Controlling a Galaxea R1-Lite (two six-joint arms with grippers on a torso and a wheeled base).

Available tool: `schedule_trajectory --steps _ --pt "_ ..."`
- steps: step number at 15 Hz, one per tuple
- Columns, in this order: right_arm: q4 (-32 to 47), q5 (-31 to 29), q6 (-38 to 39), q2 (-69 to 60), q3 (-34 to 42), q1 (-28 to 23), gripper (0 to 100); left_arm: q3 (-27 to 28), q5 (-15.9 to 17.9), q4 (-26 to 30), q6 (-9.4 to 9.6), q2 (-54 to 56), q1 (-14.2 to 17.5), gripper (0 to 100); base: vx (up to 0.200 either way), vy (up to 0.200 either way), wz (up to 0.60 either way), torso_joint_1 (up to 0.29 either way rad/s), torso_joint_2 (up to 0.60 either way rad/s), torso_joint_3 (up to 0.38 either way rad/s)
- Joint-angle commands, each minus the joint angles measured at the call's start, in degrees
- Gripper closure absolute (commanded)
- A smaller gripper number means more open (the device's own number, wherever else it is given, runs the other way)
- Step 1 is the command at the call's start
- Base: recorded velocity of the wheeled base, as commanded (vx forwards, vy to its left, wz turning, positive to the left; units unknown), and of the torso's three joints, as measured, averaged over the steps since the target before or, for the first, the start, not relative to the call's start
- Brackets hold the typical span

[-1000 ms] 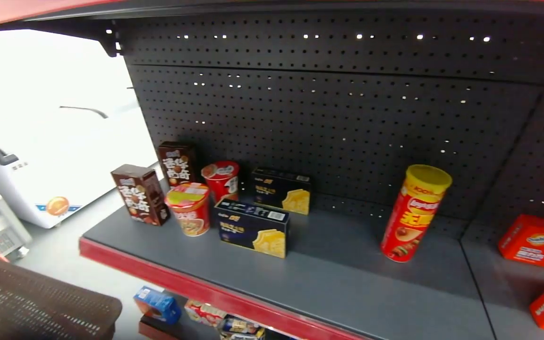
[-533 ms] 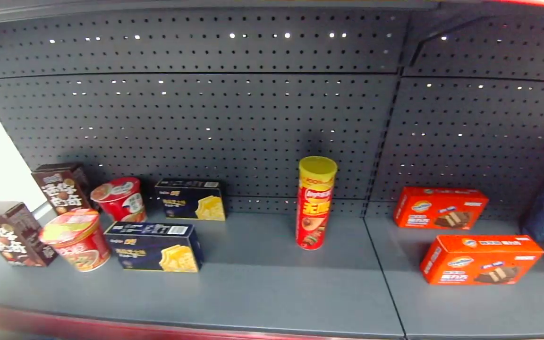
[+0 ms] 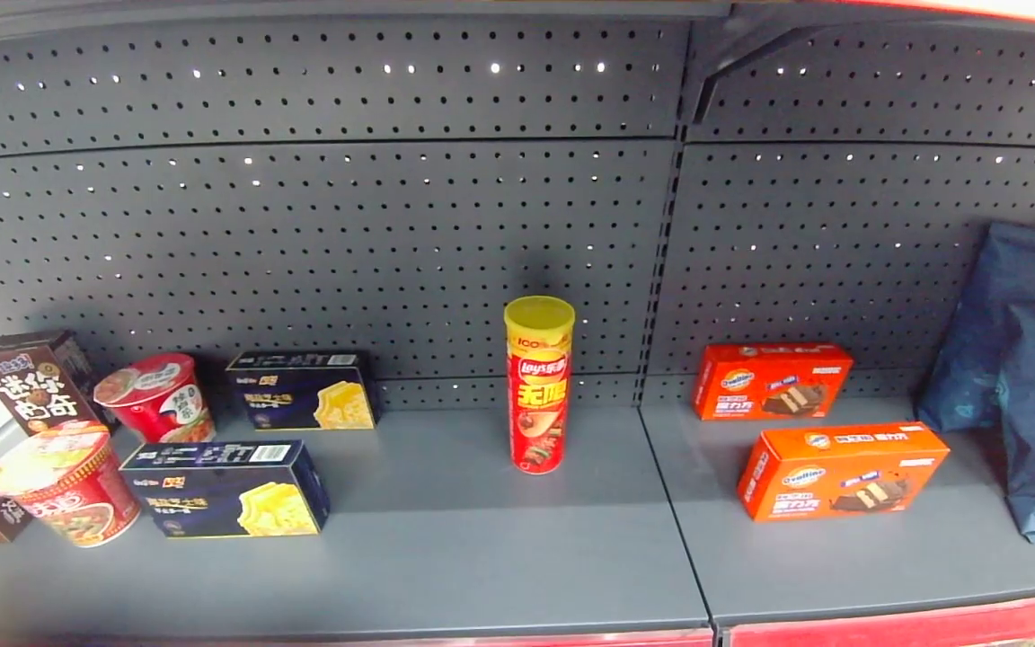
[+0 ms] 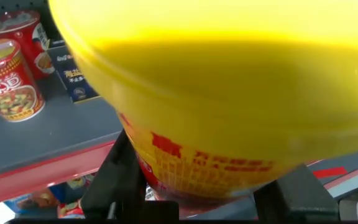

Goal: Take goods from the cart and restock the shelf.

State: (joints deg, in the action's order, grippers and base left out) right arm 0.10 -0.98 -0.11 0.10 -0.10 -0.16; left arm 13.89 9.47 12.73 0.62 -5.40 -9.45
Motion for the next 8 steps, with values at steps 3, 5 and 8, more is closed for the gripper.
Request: schedule_trajectory --steps 3,5,8 --pt "0.0 0.0 -0.4 0.0 -0.1 0.0 0 -0.4 -0.2 0.0 0.08 -0.2 0.0 100 0.0 0.0 0.4 0.002 0.0 -0.002" --pt "0.0 -0.1 0.0 0.0 0.0 0.0 0 -0.6 -0.2 -0.1 0.08 -0.2 0.0 100 0.0 0.0 0.0 0.0 0.0 0.0" --pt "0.0 0.0 -0.1 0.0 0.0 0.0 0 -0.6 -0.2 -0.2 0.17 -0.2 0.0 100 0.0 0.0 0.0 0.0 0.0 0.0"
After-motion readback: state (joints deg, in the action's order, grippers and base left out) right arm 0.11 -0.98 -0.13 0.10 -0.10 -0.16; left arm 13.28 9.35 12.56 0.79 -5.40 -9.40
